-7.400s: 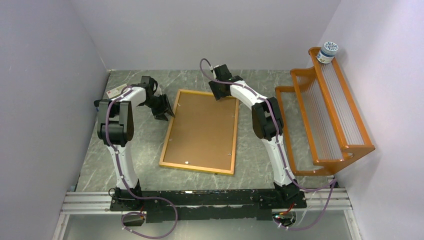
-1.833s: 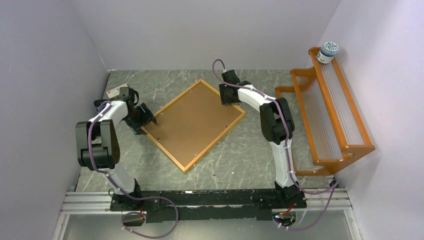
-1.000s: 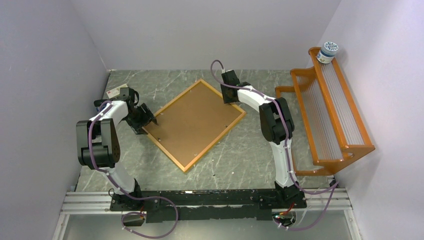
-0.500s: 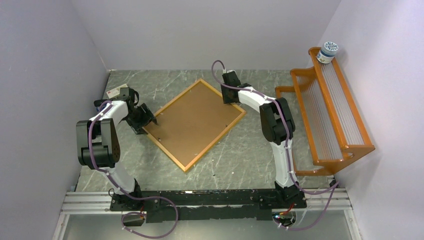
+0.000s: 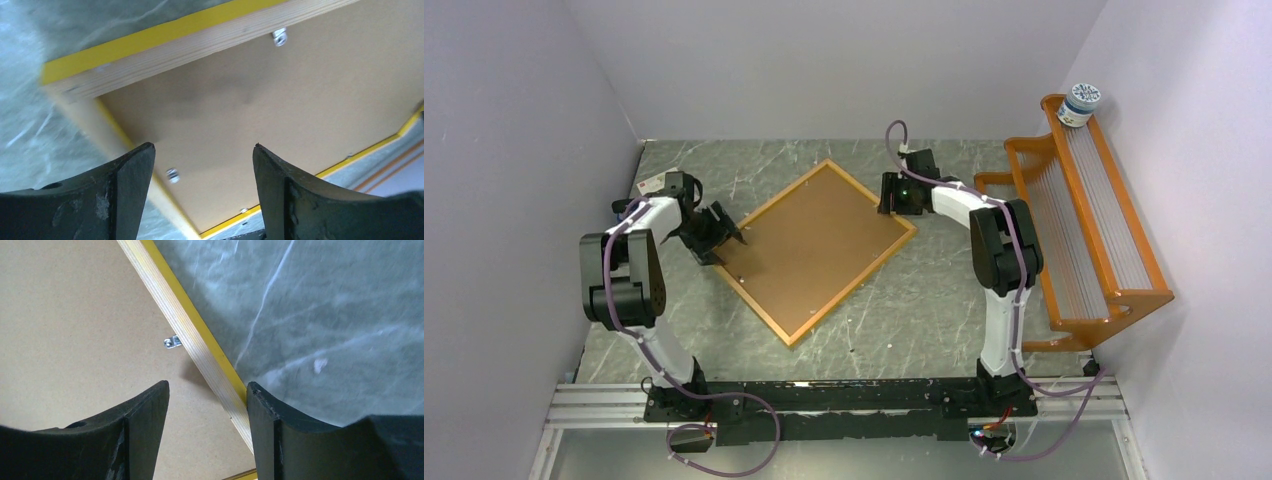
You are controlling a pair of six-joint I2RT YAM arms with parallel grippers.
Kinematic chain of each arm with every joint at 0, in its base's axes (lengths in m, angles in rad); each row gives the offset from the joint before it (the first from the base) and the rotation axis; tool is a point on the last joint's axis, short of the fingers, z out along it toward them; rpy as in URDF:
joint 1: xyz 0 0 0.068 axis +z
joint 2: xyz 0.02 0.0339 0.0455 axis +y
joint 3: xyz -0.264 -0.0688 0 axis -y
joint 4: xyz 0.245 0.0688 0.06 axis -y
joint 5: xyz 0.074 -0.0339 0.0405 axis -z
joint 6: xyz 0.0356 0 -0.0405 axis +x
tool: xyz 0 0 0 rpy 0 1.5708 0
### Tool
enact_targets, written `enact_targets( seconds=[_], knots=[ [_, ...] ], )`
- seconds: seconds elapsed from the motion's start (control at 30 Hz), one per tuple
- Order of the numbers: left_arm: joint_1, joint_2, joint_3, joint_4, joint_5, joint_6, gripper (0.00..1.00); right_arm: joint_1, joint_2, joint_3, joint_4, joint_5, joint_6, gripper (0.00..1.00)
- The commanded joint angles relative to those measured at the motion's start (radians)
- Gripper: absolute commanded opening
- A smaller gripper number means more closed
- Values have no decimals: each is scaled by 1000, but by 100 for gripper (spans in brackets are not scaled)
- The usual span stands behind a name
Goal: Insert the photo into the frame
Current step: Adjust the photo frame at the center of the board.
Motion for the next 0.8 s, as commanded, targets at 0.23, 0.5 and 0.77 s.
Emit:
enact_targets(
  seconds=[0.23, 0.5, 0.77],
  knots=[
    [-26, 168, 92, 71, 147, 34, 73, 23, -230, -304, 18, -75, 187, 62],
    [-26, 92, 140, -27, -54, 39, 73, 27, -377, -429, -12, 54, 238, 61],
    [-27, -98, 64, -162, -278, 47, 85, 55, -433, -494, -28, 106, 260, 61]
  ],
)
